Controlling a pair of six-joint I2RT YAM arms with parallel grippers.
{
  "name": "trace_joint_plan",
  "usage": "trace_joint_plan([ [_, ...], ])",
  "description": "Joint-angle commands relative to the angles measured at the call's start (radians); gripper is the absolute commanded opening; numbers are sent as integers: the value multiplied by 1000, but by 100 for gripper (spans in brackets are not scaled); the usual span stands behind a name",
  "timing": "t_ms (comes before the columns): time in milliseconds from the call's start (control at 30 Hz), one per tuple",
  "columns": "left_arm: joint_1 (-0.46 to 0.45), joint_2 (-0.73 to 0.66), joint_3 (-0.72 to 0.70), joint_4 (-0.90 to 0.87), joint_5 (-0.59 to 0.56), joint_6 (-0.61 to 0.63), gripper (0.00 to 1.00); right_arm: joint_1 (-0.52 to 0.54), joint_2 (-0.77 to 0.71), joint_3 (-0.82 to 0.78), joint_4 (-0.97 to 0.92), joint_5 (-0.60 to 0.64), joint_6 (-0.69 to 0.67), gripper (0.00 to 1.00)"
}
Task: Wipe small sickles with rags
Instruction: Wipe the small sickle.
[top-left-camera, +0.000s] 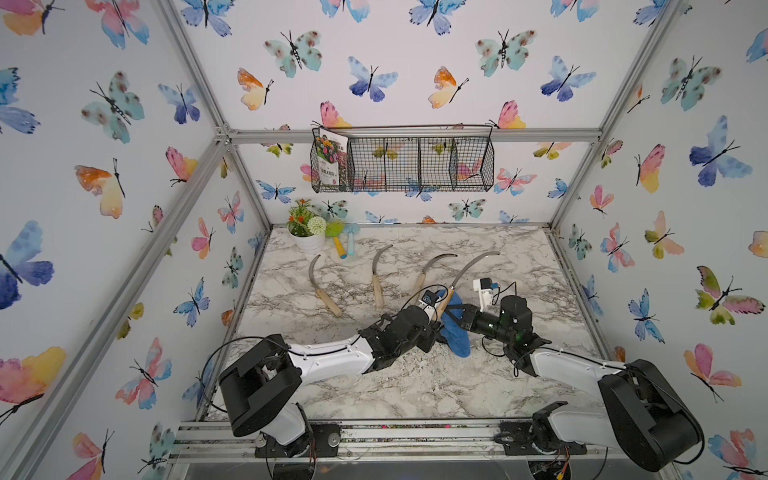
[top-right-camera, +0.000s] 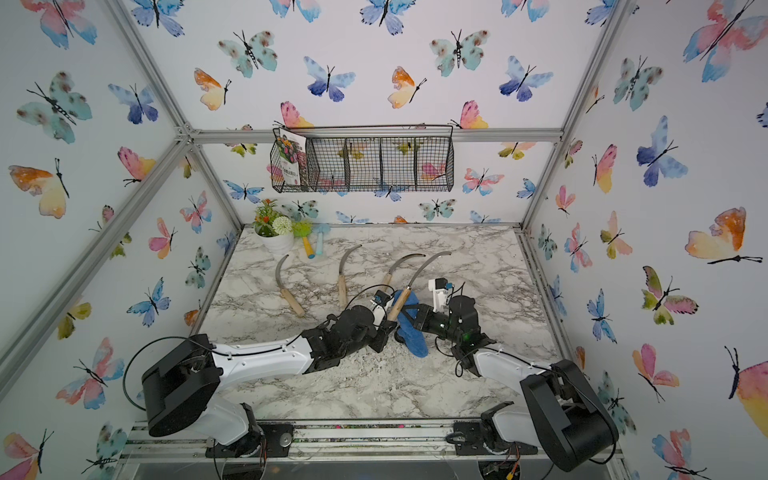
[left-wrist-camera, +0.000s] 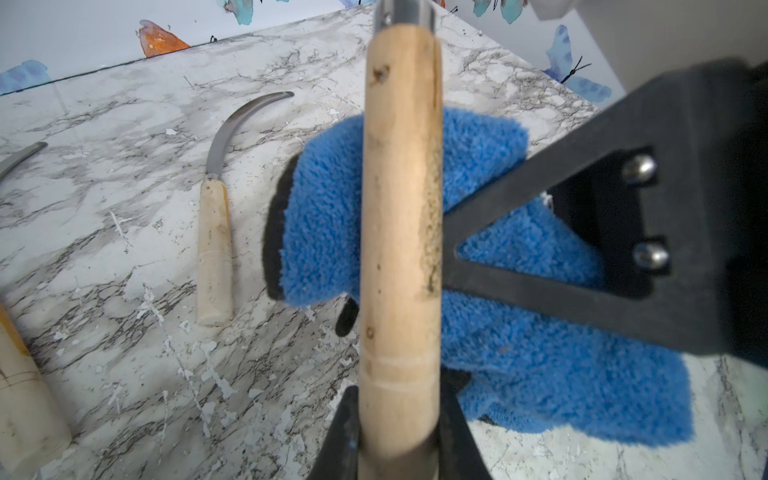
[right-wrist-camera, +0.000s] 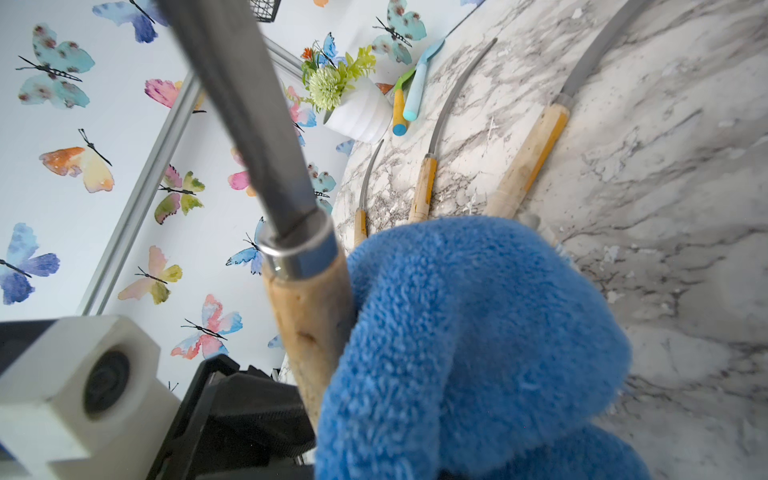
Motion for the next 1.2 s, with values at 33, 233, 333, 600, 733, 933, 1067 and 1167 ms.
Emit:
trace_joint_plan([
  [33,-1,21,8,-35,-15,-3,0,111,-17,-29,98,-21,-10,3],
  [233,-1,35,23,-46,-23,-13,0,142,-49,-48,96,-11,1,3],
  [333,-1,49,30,-58,-66,-20,0,142,-107,-27,23,10,-22,3],
  [600,-1,66,14,-70,-149,-42,0,128,-237,39,-150,128,-66,3],
  [733,-9,56,-6,-55,-148,-46,0,69,-212,71,-166,106,-60,3],
  [933,-11,41,-26,-40,-149,-46,0,52,-137,114,-166,58,-65,3],
  [1067,-11,14,-31,-36,-142,-46,0,55,-54,44,-8,-14,-2,3],
  [1167,-8,4,-25,-41,-150,-52,0,72,-18,-13,73,-28,23,3],
])
